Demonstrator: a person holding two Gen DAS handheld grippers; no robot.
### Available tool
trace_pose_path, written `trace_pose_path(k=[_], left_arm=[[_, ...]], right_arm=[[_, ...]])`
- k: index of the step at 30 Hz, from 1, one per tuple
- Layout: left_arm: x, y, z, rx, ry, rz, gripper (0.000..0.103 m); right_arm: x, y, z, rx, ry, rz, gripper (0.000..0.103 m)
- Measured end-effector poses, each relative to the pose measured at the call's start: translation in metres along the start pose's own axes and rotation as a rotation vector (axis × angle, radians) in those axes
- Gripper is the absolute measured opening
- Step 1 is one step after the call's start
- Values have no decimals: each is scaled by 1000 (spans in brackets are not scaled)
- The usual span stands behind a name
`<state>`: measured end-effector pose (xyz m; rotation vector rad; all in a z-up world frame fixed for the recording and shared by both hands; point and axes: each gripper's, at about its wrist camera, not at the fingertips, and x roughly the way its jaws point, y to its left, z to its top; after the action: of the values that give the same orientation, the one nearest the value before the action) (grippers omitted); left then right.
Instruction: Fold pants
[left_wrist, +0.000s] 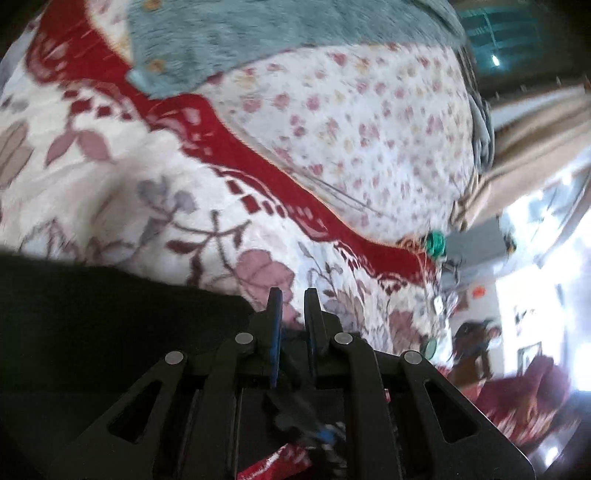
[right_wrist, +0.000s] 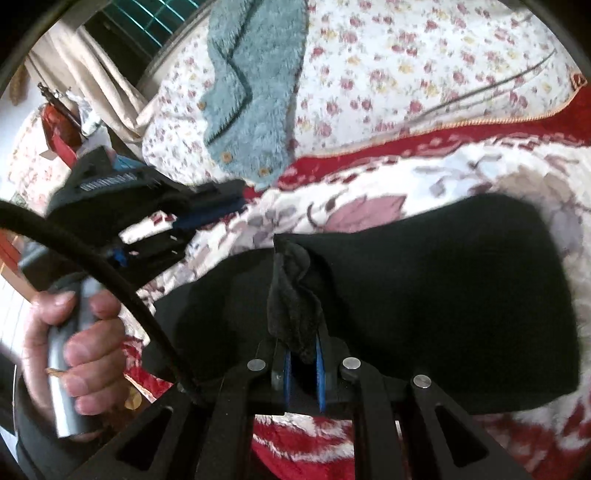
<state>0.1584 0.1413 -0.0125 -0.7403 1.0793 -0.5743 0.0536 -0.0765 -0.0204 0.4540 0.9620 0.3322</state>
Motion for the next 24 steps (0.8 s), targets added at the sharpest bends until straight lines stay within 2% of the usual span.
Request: trace_pose_path(k=[2, 4, 6, 7, 8, 13, 16, 21, 23, 24], left_arm=[[5, 12, -7, -28, 7, 5, 9], [11, 21, -13, -52, 25, -2, 9], [17, 26, -20, -79, 40, -10, 9], [19, 27, -23, -90, 42, -11, 9], [19, 27, -25, -92, 36, -16, 9], [3, 28, -28, -111, -36, -43, 9], [-8, 21, -31, -94, -73, -48, 9], [6, -31, -50, 13, -53, -151, 9], [29, -53, -63, 39, -21, -181, 9], [40, -59, -68, 43, -7, -173, 9]], right_arm=[[7, 0, -6, 3, 3, -13, 10], [7, 3, -11, -27, -32, -25, 13], [8, 11, -14, -83, -41, 9, 31], [6, 14, -16, -109, -48, 36, 49], [3, 20, -18, -136, -49, 46, 58], [-25, 26, -34, -185, -42, 136, 59], [-59, 10, -51, -249, -73, 164, 59], [-108, -51, -59, -292, -204, -11, 59], [-117, -67, -52, -293, -244, -69, 59], [-121, -78, -46, -275, -271, -109, 59]])
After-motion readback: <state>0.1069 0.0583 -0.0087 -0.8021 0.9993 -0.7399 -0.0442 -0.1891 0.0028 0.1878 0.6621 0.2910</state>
